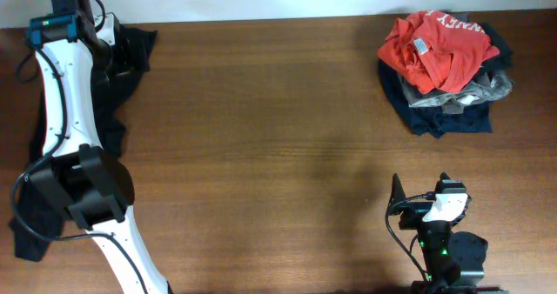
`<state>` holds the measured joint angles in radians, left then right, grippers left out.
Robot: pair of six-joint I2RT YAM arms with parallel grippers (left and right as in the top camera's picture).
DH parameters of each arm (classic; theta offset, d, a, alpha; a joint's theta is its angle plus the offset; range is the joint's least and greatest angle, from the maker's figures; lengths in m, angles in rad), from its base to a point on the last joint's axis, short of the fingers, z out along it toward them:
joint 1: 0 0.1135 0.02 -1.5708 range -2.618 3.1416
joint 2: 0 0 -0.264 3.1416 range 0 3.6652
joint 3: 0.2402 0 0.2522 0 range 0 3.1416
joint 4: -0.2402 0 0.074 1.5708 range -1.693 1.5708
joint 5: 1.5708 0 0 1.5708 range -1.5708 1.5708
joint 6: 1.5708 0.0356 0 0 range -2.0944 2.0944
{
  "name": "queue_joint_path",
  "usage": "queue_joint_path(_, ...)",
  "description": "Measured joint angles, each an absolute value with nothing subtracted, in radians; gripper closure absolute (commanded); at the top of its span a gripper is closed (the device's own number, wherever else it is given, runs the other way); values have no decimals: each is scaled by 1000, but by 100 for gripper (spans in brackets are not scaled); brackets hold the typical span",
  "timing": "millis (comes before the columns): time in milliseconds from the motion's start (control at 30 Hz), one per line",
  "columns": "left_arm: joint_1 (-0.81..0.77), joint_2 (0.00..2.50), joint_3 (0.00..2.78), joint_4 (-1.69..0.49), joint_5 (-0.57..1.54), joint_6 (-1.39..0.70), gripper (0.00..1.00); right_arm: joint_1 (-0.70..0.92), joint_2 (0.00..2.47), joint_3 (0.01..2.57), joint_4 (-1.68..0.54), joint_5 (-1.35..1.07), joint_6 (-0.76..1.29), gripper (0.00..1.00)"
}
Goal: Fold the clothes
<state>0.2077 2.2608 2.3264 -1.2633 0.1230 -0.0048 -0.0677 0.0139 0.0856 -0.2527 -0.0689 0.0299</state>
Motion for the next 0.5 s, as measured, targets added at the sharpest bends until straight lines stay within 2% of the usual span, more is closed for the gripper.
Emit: queue_joint_path(500,9,1850,2298,-944,99,-4,1,-68,14,86,-253,-69,30,2)
